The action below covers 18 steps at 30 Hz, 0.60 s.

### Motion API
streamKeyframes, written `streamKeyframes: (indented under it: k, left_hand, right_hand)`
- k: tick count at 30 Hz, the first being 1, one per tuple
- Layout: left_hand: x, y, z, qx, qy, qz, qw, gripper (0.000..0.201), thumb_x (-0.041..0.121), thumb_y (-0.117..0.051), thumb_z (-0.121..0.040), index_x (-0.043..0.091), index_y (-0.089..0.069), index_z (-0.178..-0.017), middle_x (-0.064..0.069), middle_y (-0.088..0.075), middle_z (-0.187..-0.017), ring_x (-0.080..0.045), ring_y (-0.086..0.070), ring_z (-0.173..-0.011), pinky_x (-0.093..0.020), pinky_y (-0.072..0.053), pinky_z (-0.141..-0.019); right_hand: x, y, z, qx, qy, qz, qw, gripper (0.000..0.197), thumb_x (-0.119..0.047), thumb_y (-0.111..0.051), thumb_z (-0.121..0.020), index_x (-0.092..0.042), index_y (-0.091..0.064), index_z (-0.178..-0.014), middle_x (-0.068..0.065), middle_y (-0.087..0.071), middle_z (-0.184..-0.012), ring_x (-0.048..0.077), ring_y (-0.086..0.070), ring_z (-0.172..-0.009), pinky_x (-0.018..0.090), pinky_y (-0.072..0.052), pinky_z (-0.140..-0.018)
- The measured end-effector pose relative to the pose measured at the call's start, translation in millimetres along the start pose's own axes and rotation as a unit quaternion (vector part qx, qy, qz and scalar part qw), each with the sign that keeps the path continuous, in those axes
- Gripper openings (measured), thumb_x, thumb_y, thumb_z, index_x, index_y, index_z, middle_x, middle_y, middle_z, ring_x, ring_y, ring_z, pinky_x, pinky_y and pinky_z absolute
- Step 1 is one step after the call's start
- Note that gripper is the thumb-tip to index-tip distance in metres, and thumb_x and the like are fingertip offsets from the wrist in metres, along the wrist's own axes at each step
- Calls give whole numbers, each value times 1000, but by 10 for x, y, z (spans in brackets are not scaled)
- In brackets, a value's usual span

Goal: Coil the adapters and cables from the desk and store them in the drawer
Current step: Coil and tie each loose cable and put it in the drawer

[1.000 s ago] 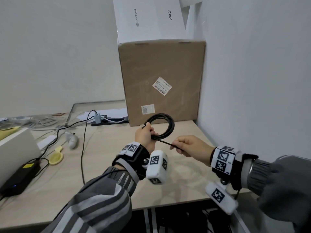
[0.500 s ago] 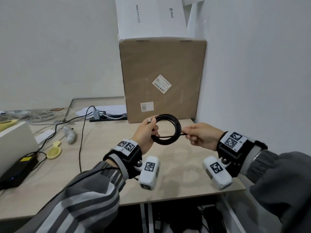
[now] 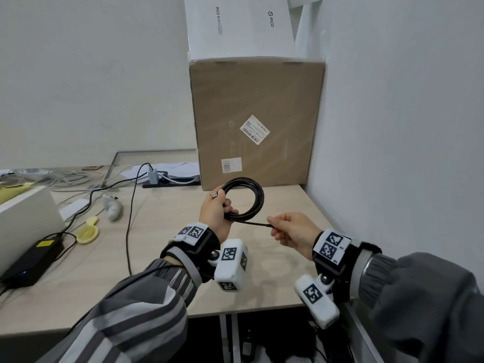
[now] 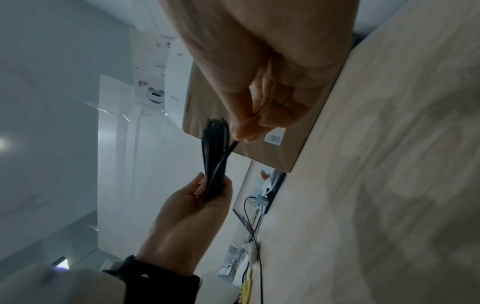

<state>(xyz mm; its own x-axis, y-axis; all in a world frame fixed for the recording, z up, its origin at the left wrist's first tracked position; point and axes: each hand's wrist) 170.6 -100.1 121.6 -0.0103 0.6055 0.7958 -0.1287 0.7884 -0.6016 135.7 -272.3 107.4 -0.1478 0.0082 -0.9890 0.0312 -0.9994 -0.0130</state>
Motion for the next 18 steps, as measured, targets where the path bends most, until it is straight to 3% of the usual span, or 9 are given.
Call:
streamKeyframes:
  k: [2, 7, 10, 13, 16, 18]
  left_hand:
    - [-33, 1, -1, 0, 12, -4, 1000, 16, 17, -33, -105, 15, -48, -112, 1, -32, -63, -5, -29, -38, -19, -33, -44]
    - [-115, 9, 42, -30, -1, -91, 995, 19, 14, -35, -104, 17, -54, -104, 0, -34, -65, -7, -28, -46, -23, -31, -51]
    - [-145, 81, 26, -46, -4, -128, 991, 20, 14, -36, -104, 14, -53, -116, 0, -34, -65, -9, -28, -49, -24, -32, -53]
    - [-191, 165, 15, -46, -20, -167, 985, 20, 14, -38, -103, 14, -53, -118, 1, -34, -64, -9, -28, -49, -25, -32, -53]
    - [-231, 227, 1, -34, -42, -219, 974, 24, 14, -39, -103, 12, -54, -123, 0, -36, -66, -10, -30, -50, -25, -34, -53]
    - [-274, 261, -16, -31, -46, -235, 970, 26, 15, -39, -103, 11, -53, -125, 0, -38, -68, -11, -32, -50, -26, -36, -54]
  right_hand:
    - [-4, -11, -29, 12, -1, -26, 1000, 17, -16, -65, -89, -9, -53, -77, 8, -61, -64, 4, -55, -42, 15, -44, -44]
    - [-68, 13, -121, 37, -2, -44, 998, 15, -12, -62, -90, -8, -54, -78, 6, -65, -60, 5, -62, -46, 15, -49, -47]
    - [-30, -4, -172, 20, -30, -48, 998, 12, -6, -56, -93, -3, -53, -82, 14, -66, -72, 10, -67, -50, 17, -53, -50]
    - [-3, -54, -222, 11, -59, -57, 997, 15, 3, -43, -96, 7, -56, -90, 19, -64, -82, 17, -68, -54, 20, -54, -48]
    - [8, -125, -249, 4, -98, -88, 991, 26, -12, -36, -102, 9, -50, -103, 23, -61, -88, 28, -65, -71, 25, -56, -50]
    - [33, -177, -267, -6, -104, -52, 993, 31, -25, -40, -102, 4, -52, -102, 19, -60, -90, 26, -64, -76, 27, -55, -55]
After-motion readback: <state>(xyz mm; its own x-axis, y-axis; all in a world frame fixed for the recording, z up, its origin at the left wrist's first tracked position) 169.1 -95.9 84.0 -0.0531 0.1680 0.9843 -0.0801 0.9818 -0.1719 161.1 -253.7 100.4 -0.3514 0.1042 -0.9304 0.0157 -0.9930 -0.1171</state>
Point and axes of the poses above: each hand's wrist, its own z-axis away from the middle knuckle, its own y-axis out of the back of the hand, x = y × z
